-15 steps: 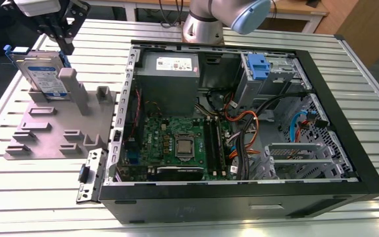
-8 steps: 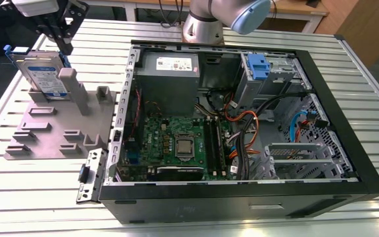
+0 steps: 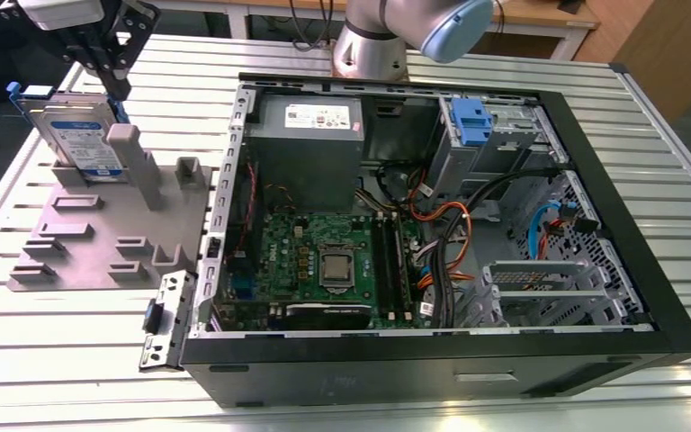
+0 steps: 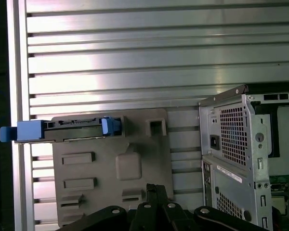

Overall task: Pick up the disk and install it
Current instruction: 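Reach for the disk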

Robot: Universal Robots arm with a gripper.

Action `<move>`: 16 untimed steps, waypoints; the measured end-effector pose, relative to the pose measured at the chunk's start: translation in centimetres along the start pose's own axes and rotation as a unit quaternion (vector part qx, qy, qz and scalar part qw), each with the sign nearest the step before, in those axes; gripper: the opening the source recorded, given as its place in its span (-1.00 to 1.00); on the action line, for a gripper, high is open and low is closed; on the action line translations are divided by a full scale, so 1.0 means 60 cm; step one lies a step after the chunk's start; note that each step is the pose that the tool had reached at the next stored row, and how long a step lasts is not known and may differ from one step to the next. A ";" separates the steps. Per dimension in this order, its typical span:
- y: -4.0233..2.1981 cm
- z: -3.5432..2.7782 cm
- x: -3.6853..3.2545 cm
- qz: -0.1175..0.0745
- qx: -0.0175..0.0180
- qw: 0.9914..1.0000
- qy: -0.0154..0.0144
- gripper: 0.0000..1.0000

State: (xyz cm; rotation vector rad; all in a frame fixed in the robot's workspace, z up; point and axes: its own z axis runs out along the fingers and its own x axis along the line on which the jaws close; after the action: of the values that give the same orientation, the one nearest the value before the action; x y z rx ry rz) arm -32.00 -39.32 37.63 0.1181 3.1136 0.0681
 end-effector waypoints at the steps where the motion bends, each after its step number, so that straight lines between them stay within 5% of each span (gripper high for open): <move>1: 0.000 0.000 0.000 0.000 0.000 1.000 0.000 -0.79; 16: -0.001 0.000 0.007 0.000 0.000 1.000 0.000 -0.79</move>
State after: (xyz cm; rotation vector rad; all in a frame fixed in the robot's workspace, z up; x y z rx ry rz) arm -32.43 -39.31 37.61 0.1181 3.1136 0.0680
